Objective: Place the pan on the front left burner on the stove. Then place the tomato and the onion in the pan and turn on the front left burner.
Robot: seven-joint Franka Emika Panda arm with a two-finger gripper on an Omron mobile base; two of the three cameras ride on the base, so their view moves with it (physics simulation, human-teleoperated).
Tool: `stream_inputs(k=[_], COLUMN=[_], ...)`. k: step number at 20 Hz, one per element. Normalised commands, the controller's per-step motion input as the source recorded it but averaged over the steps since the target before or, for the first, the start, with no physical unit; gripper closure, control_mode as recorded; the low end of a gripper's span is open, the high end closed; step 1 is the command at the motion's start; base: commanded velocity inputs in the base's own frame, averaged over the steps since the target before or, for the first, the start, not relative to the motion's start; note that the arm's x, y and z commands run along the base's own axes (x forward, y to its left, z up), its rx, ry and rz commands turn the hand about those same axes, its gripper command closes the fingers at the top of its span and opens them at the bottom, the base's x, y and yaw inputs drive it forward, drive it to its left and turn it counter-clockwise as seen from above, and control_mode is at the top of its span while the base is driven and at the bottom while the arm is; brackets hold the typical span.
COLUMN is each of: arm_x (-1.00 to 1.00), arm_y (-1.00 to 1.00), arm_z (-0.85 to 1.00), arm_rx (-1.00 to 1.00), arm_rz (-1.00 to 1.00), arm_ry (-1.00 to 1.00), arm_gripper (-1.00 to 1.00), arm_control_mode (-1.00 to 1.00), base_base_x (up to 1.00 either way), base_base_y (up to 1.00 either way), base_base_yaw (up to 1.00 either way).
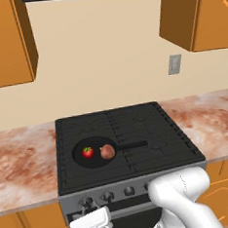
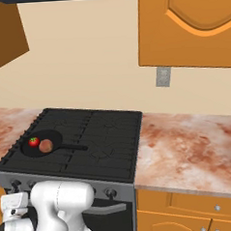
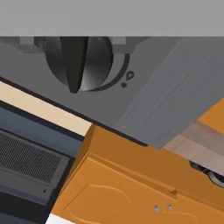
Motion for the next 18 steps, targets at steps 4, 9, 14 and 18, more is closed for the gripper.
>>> stream_inputs(k=[4, 9, 14, 18], arm_x=[-0.11, -0.1, -0.06, 0.0], arm_y=[0.46, 0.36, 0.29, 0.27], arm_z=[0.71, 0.73, 0.71, 0.67], arm_rx=[-0.75, -0.79, -0.85, -0.89], arm_rz=[-0.13, -0.15, -0.24, -0.36], arm_ry=[-0.24, -0.19, -0.1, 0.0], arm_gripper=[1.0, 1.0, 1.0, 1.0], arm_control_mode=[-1.0, -1.0, -1.0, -1.0], base_base_x=[0.0, 0.0, 0.0, 0.0], base_base_y=[0.0, 0.0, 0.0, 0.0], base_base_yaw=[0.0, 0.0, 0.0, 0.0])
